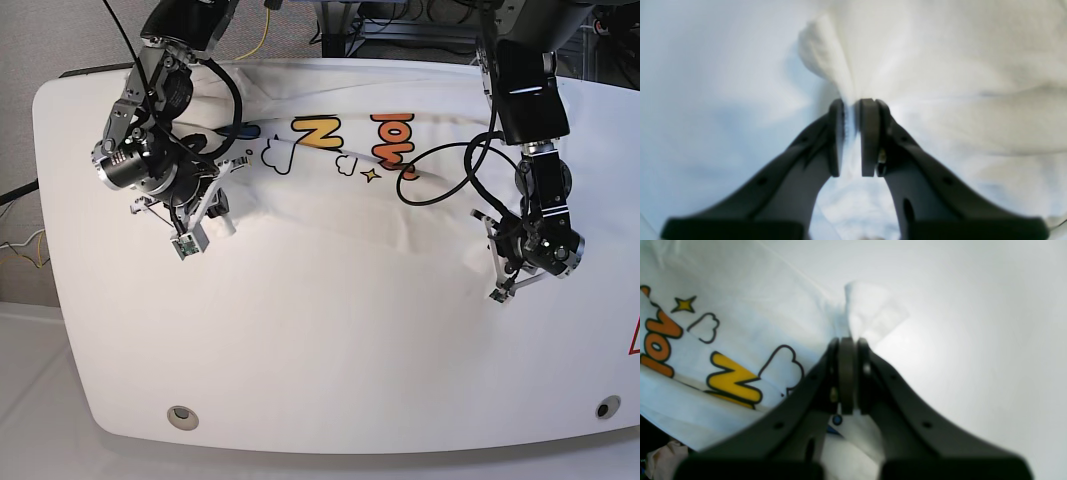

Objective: Fold the T-shirt properly

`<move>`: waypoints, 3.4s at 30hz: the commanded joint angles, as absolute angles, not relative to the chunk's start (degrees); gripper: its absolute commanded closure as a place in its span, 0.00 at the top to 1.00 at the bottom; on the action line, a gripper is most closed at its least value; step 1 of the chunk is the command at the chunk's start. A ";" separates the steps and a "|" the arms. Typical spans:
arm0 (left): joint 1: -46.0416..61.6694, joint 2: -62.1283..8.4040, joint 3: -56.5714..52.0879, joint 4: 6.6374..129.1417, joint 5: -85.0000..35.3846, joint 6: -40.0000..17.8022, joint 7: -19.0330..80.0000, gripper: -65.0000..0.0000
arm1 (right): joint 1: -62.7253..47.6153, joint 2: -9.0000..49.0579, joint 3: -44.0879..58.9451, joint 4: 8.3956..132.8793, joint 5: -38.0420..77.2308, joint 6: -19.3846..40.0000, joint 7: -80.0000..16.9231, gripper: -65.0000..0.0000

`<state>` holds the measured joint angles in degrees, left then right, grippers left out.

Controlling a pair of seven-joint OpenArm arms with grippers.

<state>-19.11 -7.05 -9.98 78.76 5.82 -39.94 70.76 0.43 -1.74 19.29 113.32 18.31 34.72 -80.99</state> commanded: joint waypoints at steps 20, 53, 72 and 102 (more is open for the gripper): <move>-16.13 -7.60 -5.05 86.81 6.02 -40.00 70.46 0.10 | -1.98 1.10 19.12 114.59 19.21 34.77 -80.00 0.00; -18.59 -15.96 -14.90 82.68 -0.13 -40.00 68.79 0.68 | -3.12 2.77 19.03 114.59 19.21 34.77 -80.00 0.00; -24.48 -17.89 -19.74 59.91 -3.47 -40.00 66.86 0.70 | -4.44 2.95 19.03 114.59 19.21 34.77 -80.00 0.00; -24.48 -15.43 -19.47 52.79 -17.98 -40.00 66.77 0.70 | -4.53 4.00 14.29 114.59 18.95 34.77 -80.00 0.00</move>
<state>-24.32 -16.25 -19.73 52.93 -18.72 -39.94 64.69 -5.13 3.38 14.24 113.36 18.81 34.59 -80.60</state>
